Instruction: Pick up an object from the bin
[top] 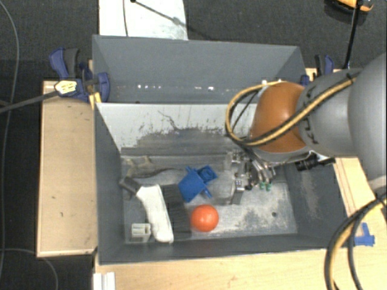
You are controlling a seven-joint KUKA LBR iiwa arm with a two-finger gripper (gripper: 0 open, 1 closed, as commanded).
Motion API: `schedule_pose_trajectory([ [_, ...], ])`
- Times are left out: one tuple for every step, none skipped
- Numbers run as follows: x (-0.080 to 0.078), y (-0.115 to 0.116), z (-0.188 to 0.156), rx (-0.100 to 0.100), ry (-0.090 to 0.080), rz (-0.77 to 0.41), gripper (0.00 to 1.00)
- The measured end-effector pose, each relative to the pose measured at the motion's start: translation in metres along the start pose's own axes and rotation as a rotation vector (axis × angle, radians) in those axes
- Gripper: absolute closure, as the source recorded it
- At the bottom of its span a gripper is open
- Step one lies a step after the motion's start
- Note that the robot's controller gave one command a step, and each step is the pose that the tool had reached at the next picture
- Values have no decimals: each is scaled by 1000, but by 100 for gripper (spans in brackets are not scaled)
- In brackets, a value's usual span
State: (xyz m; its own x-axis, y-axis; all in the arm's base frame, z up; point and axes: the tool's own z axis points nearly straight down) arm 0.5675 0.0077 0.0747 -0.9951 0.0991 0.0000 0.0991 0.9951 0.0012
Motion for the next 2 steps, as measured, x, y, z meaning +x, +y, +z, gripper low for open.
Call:
schedule_pose_trajectory([
  [9, 19, -15, -1, -6, -73, 0],
  [6, 55, -28, 2, -10, -125, 0],
])
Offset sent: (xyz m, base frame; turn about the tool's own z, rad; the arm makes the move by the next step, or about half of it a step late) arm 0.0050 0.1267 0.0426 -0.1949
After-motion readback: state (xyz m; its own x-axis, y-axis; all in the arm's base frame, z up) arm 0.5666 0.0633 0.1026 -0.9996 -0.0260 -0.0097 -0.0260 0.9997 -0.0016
